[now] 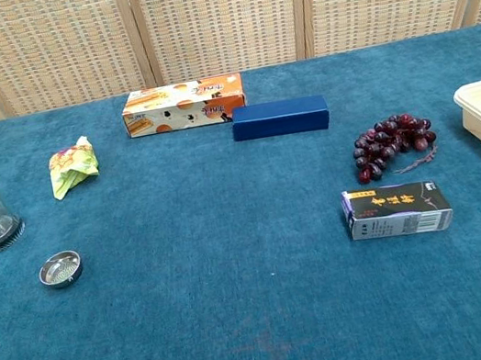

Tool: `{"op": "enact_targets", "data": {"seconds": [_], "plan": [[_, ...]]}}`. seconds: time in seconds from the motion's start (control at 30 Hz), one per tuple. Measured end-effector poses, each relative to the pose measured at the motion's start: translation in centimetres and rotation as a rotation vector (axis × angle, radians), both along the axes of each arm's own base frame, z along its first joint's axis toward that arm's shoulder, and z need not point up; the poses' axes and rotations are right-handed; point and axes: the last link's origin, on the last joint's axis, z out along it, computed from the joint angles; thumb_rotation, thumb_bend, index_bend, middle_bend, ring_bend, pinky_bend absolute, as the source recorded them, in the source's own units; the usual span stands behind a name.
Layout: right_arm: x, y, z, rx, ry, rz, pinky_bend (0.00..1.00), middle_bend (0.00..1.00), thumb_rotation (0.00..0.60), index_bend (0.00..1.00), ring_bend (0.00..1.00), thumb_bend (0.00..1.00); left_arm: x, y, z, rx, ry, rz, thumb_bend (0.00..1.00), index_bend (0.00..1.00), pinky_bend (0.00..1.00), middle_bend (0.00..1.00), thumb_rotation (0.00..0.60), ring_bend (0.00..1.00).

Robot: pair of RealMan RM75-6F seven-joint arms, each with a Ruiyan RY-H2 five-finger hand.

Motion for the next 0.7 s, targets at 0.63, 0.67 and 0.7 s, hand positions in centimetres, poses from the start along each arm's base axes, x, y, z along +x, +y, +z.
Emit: {"op": "enact_targets", "data": {"seconds": [0.63, 0.67, 0.7], "plan": [[-0.3, -0.3, 0.2, -0.005, -0.013, -0.020, 0.00, 0.00, 0.600, 0.00, 0.00, 0.00, 2.7, 5.8, -6.2, -0.306, 0.030, -0.176, 0.15, 0.00, 0.00, 0.00, 0.600, 0.00], [-0.4, -0.3, 0.2, -0.005, -0.011, -0.022, 0.00, 0.00, 0.600, 0.00, 0.00, 0.00, 3.1, 6.6, -7.0, -0.345, 0.031, -0.191, 0.15, 0.00, 0.00, 0.00, 0.600, 0.00], [-0.4, -0.4, 0.2, -0.004, -0.010, -0.025, 0.00, 0.00, 0.600, 0.00, 0.00, 0.00, 3.4, 7.2, -7.7, -0.374, 0.031, -0.201, 0.15, 0.01, 0.00, 0.00, 0.600, 0.00]]}}
